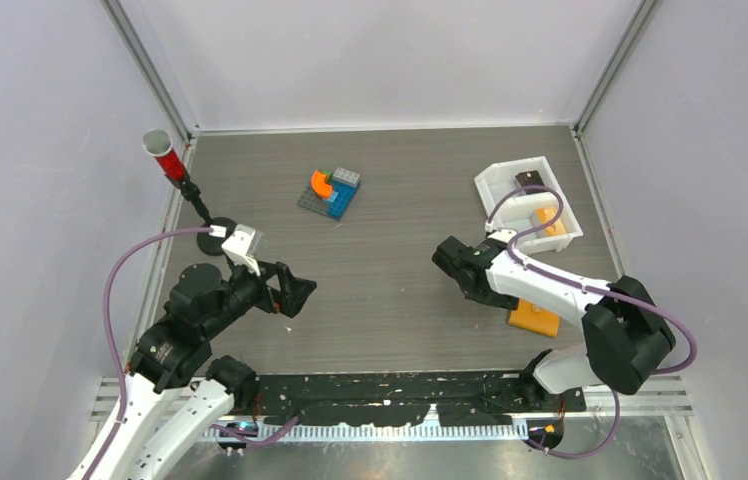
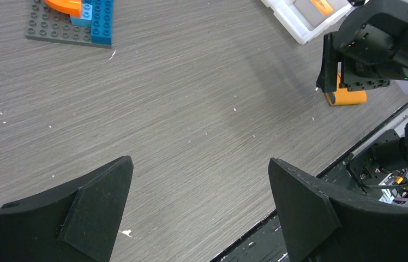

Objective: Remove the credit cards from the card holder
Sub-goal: Move the card holder to the center of the board, then open the card holder at the center of the board.

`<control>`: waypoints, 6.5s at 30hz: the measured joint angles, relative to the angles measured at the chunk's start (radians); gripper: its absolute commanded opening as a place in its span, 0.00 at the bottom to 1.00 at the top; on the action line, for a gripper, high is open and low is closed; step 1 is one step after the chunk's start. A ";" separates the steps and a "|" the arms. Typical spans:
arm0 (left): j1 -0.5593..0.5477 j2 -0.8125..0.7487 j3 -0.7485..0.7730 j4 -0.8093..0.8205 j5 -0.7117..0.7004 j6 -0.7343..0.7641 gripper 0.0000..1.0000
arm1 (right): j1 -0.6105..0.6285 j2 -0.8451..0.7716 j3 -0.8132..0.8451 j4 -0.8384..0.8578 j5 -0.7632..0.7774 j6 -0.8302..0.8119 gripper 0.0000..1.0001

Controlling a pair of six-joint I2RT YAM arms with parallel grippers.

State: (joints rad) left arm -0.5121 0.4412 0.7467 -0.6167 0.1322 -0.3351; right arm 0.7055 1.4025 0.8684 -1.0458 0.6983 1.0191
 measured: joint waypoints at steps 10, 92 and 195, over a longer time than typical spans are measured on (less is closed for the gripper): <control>0.000 -0.011 -0.002 0.007 0.012 -0.001 0.99 | -0.095 0.013 -0.115 0.089 -0.020 0.041 0.52; -0.001 0.150 0.004 -0.131 -0.024 -0.102 0.96 | 0.451 -0.113 -0.162 0.658 -0.411 -0.252 0.56; -0.239 1.095 0.055 0.404 0.136 -0.250 0.59 | 0.285 -0.134 -0.470 1.260 -0.508 0.111 0.05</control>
State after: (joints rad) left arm -0.7509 1.5360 0.8013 -0.2131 0.2680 -0.5854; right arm 0.9905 1.2686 0.3981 0.2142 0.1902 1.1305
